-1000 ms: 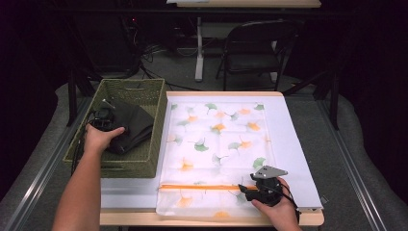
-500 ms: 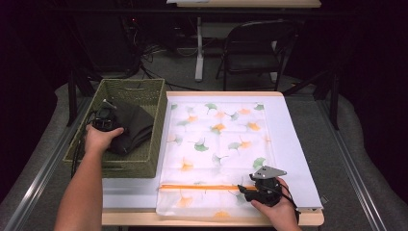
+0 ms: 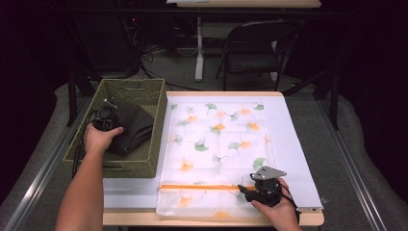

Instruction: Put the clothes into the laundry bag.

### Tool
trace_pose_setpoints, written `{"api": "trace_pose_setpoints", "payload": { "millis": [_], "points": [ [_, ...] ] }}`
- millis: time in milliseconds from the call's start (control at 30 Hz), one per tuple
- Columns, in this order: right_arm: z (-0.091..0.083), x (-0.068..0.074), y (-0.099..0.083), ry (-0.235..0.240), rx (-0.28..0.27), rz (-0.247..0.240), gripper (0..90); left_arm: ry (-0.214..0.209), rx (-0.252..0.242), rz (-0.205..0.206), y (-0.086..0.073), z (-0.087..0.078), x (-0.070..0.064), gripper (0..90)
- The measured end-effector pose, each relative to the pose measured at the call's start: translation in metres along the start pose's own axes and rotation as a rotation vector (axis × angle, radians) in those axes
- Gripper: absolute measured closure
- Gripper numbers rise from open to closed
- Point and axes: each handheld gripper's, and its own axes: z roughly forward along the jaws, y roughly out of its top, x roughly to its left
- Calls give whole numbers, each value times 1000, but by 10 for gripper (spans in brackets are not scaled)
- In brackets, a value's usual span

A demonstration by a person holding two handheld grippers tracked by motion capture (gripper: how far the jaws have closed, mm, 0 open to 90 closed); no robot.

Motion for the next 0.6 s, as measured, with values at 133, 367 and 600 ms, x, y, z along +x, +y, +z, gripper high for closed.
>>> {"api": "trace_pose_setpoints", "payload": {
  "millis": [133,367,600],
  "points": [
    [0,1,0,-6,2,-19,377,-17,-16,-1,0,-2,0,470],
    [0,1,0,-7,6,-24,377,1,-37,13,1,-5,-5,560],
    [0,1,0,-7,7,-21,377,4,-50,36,1,-12,-12,595]
  ]
}}
